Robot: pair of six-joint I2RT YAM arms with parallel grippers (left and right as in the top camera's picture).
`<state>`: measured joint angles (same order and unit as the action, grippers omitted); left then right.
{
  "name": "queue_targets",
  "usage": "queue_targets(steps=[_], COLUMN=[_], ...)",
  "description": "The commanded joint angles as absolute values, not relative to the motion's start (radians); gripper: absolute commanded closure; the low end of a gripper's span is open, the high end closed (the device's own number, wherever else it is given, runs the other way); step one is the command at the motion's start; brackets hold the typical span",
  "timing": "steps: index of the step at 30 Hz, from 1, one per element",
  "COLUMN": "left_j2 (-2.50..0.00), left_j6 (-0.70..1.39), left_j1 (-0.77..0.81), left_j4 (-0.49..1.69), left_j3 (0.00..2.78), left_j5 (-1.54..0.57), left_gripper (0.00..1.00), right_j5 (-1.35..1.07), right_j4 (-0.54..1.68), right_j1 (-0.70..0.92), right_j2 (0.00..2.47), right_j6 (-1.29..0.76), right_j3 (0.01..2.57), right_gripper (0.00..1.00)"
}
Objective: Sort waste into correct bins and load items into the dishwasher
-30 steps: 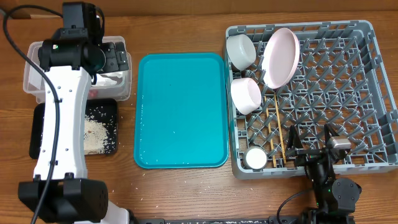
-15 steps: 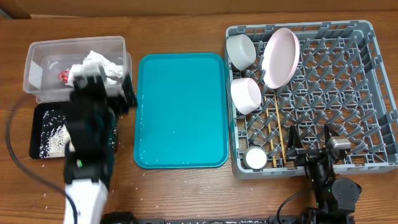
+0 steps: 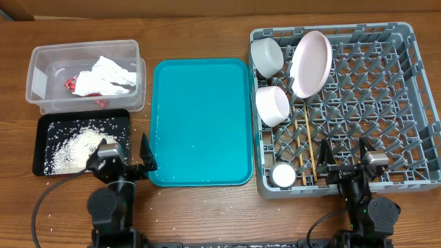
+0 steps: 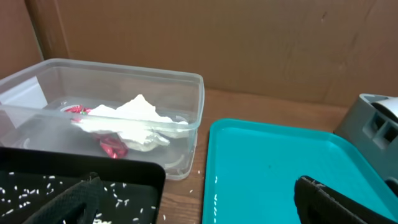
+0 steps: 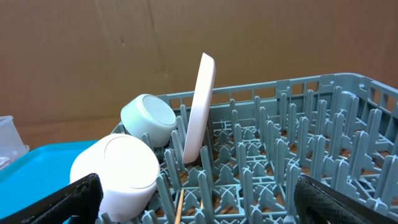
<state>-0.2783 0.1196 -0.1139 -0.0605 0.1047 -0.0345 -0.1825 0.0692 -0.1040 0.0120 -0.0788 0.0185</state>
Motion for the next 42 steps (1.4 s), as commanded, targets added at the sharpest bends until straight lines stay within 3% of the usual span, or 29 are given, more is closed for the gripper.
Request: queue_targets(steps=[1,12,42], left_j2=[-0.196,-0.002,-0.004], left_j6=[0.112,0.112,0.112], left_j1=[-0.117,-0.115,-0.111], left_j4=[-0.062,0.065,0.071], left_j3=[0.035,0.005,0.005], left_j5=[-0.054,-0.071,-0.071], left_gripper=[0.00,0.00,0.00], right_j5=[-0.176,-0.176,-0.176], right_j4=[0.064,0.064,0.064], right_j1=[-0.099,-0.099,-0.099], right_j2=[0.003,0.003,0.003], right_j6=[-0.085,-0.085,-0.085], right_j3=[0.008,0.008,0.008], right_gripper=[0.00,0.00,0.00])
